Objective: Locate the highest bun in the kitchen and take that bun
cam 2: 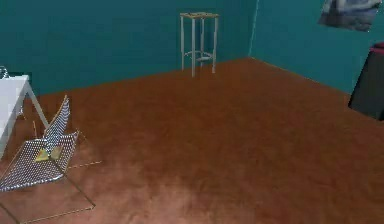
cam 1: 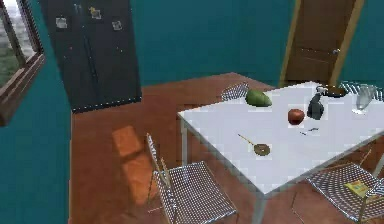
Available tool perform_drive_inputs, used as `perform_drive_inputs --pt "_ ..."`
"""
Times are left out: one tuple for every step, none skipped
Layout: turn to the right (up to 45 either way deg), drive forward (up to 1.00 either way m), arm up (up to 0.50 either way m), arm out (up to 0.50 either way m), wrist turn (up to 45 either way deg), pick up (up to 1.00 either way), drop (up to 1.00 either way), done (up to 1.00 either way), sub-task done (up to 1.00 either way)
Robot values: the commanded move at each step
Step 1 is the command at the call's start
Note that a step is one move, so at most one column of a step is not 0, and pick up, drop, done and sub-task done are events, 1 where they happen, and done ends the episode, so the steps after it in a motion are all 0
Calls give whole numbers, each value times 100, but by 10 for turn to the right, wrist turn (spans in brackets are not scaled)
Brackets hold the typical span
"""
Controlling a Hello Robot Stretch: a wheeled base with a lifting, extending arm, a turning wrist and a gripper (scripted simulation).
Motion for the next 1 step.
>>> perform_drive_inputs --pt "-450 0 0 0 0 0 0 0 0"
